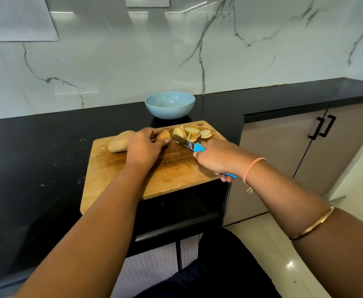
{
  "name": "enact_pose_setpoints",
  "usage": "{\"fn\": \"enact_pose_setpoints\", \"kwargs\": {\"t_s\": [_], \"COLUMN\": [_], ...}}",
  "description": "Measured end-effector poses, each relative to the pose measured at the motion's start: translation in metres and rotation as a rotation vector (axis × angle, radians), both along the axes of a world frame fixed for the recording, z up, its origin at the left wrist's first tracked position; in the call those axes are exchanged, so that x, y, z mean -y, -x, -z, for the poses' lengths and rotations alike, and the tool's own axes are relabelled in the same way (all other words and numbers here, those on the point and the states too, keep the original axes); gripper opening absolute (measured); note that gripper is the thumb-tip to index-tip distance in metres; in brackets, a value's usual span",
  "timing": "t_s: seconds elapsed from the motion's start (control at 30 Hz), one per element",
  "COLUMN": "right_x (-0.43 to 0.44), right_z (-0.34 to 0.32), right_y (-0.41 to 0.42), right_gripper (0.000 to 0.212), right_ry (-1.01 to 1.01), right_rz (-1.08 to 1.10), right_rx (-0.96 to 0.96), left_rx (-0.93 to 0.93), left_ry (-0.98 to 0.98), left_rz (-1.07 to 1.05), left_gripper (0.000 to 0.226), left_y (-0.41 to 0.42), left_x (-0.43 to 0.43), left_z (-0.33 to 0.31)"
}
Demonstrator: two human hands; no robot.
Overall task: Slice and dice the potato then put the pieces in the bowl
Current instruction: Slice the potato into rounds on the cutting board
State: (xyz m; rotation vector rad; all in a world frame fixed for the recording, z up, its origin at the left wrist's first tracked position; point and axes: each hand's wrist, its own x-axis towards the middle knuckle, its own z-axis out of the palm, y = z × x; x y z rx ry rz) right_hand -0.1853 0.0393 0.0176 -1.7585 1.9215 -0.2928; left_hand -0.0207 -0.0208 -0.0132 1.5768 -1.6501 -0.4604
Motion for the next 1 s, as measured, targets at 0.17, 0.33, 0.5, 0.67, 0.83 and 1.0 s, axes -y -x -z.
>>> {"fn": "enact_pose_setpoints", "kwargs": {"t_s": [0.17,0.33,0.5,0.67,0.83,1.0], "right_x": [0.008,0.012,0.005,-0.005,-0.007,-0.005], "right_z": [-0.002,-0.006,-0.004,0.001,0.002,0.001], "right_y": [0.004,0.007,-0.003,-0.022,-0.032,-0.042], "right_gripper": [0.027,0.025,0.028,0.037,0.040,0.036], "right_ry": [0.054,0.041,0.102,0.102,0.085,0.099], "right_rz": [0.045,0.088,0.038,-0.062,-0.041,-0.008], "right_rx": [0.047,0.184,0.270,0.240,0.135,0.030], "left_rx": [-0.010,-0.012,-0.055,-0.090,-0.112,-0.142], "left_ry": [0.007,-0.005,-0.013,-0.023,-0.018,-0.026], "left_rz": [0.016,0.029,0.027,0.035,0.026,0.022], "left_gripper": [0.039,0.041,0.041,0.042,0.041,0.041], "left_y": [0.000,0.001,0.001,-0.001,0.001,0.000], "left_x": [-0.002,-0.001,-0.001,0.000,-0.001,-0.001], "left_z": [0.001,0.001,0.001,0.000,-0.001,-0.001]}}
